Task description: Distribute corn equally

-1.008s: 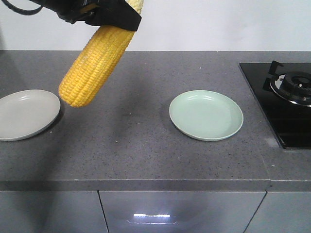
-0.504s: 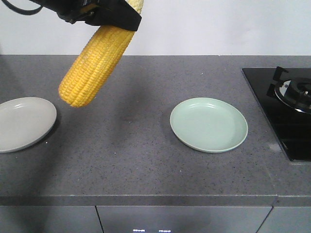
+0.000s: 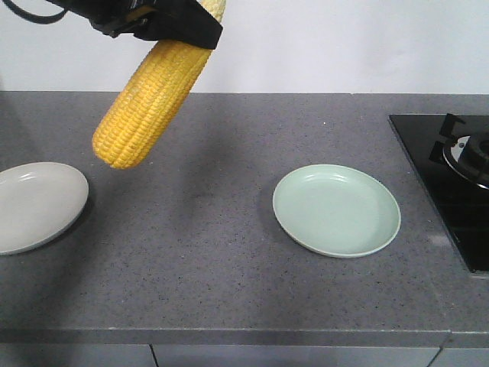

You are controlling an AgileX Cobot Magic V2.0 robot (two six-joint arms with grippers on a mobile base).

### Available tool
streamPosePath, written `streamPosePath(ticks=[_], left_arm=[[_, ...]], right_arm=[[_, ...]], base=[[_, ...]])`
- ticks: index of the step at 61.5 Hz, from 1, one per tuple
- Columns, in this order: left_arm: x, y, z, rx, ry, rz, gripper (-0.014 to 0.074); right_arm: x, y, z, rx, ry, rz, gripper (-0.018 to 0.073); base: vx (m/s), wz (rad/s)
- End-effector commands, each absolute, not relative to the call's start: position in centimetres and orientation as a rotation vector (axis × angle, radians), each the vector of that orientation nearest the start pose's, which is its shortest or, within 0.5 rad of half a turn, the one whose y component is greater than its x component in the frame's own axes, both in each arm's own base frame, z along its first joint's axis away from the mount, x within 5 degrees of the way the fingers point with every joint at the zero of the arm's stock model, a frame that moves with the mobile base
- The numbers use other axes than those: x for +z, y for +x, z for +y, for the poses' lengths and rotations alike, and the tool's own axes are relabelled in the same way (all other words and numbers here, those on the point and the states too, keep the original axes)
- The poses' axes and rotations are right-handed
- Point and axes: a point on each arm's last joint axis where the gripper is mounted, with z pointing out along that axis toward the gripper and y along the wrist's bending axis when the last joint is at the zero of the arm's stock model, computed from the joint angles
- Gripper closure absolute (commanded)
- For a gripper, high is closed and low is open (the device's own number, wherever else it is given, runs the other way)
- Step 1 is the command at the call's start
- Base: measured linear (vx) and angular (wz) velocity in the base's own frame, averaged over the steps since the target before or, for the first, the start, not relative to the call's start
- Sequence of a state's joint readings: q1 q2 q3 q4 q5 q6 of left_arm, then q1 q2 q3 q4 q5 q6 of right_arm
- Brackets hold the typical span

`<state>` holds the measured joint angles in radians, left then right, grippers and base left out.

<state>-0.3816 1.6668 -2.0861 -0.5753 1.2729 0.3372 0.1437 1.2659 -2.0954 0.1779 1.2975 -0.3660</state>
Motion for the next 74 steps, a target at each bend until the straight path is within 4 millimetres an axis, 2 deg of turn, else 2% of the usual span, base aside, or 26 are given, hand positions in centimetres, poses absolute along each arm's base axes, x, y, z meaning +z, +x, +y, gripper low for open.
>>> streamPosePath(ticks=[1, 74], left_arm=[[51.35, 27.34, -16.44, -0.788, 0.850, 2.000, 0.0603], [51.35, 27.34, -16.44, -0.788, 0.850, 2.000, 0.0603]], right_arm=[[58.95, 15.86, 3.79, 0.045, -0.545, 1.826, 0.0564], [58.95, 15.86, 3.79, 0.045, -0.545, 1.826, 0.0564]], base=[[0.06, 0.02], [0.05, 0.00]])
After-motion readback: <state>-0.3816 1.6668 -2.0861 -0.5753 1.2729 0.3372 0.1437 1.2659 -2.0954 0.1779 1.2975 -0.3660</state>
